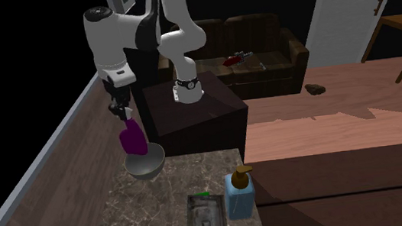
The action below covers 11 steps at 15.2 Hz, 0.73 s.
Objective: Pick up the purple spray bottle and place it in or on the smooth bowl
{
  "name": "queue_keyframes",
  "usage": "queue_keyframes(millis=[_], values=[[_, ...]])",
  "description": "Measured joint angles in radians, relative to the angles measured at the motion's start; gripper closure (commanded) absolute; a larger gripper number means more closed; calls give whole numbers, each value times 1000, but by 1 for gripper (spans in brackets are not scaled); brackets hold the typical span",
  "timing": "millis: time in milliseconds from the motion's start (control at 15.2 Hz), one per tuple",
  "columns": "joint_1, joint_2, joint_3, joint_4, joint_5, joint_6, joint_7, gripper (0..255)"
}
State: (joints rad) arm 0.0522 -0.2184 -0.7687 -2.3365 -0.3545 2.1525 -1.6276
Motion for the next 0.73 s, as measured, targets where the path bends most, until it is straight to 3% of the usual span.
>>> queue_keyframes(millis=[330,726], values=[[5,52,-24,-35,20,82,-14,255],[5,56,-25,-39,22,89,-15,255]])
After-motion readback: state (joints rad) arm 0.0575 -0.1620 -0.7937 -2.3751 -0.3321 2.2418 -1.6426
